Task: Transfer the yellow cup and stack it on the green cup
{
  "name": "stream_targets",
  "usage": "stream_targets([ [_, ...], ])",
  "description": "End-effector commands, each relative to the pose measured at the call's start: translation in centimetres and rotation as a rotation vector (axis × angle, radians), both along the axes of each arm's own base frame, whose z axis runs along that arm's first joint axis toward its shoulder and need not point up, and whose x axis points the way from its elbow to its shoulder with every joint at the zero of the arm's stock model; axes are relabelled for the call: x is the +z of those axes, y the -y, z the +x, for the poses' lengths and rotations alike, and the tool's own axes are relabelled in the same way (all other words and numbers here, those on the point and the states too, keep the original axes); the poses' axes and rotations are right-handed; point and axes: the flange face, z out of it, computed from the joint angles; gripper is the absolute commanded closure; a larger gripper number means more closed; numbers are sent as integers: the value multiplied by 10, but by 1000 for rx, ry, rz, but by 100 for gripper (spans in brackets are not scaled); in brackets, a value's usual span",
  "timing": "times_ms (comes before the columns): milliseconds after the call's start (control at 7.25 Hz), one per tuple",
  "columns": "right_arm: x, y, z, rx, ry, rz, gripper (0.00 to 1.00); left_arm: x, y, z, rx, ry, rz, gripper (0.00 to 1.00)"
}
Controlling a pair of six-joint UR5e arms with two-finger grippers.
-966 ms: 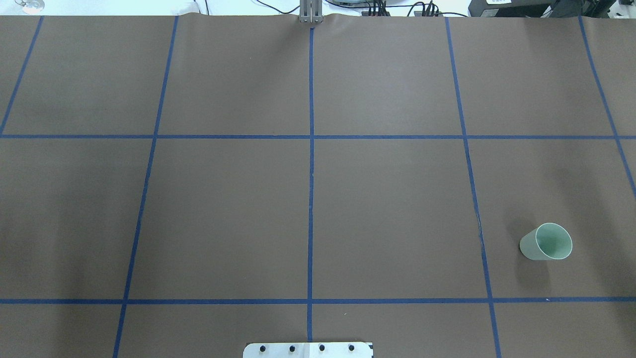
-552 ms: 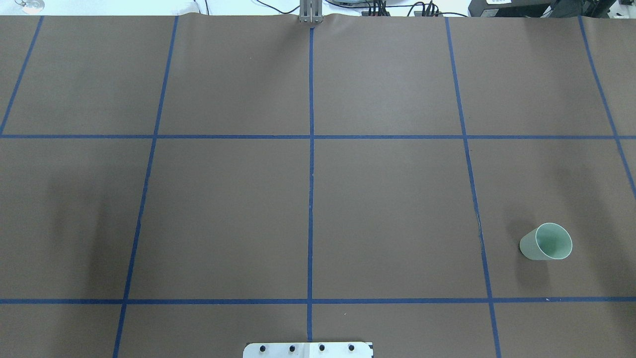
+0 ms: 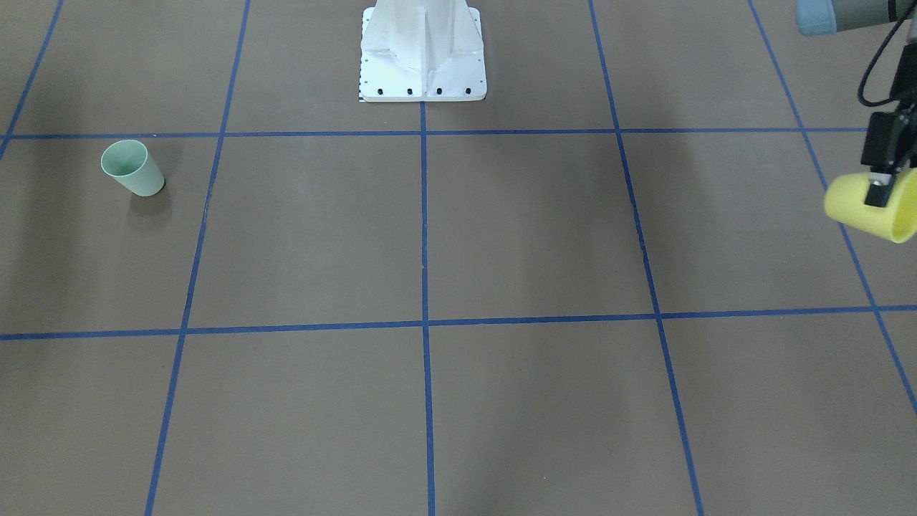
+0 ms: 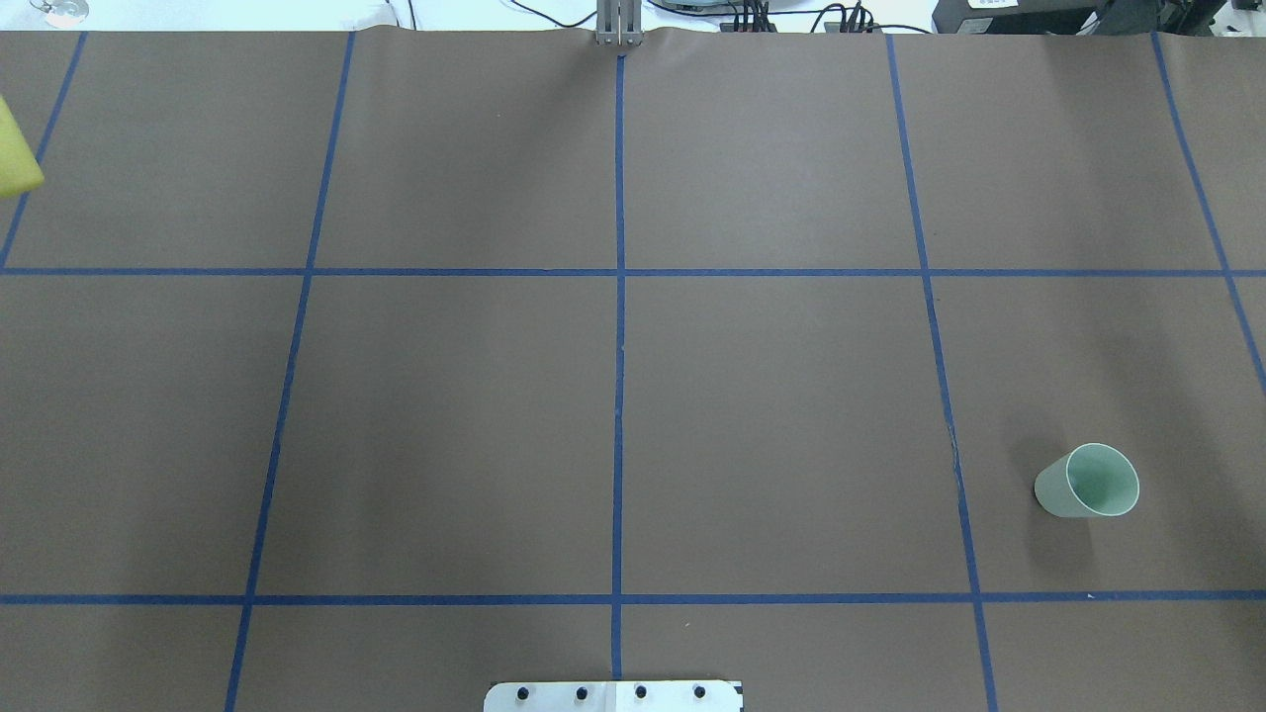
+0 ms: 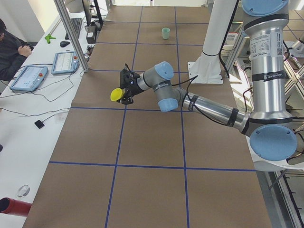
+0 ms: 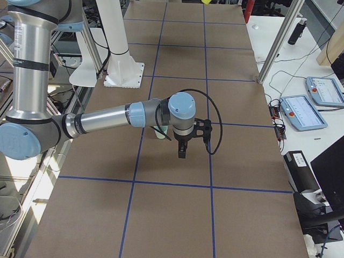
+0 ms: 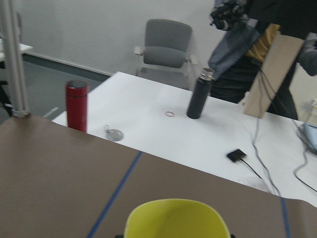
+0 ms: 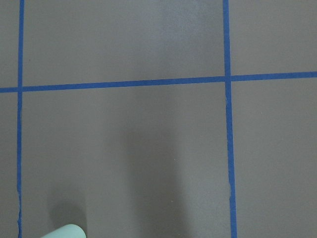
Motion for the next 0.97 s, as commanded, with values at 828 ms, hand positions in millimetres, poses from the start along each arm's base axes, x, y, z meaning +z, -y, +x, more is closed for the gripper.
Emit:
stream_targets([
  [828, -197, 171, -282, -445, 260, 167, 4, -154, -25, 254, 526, -230, 284, 76],
])
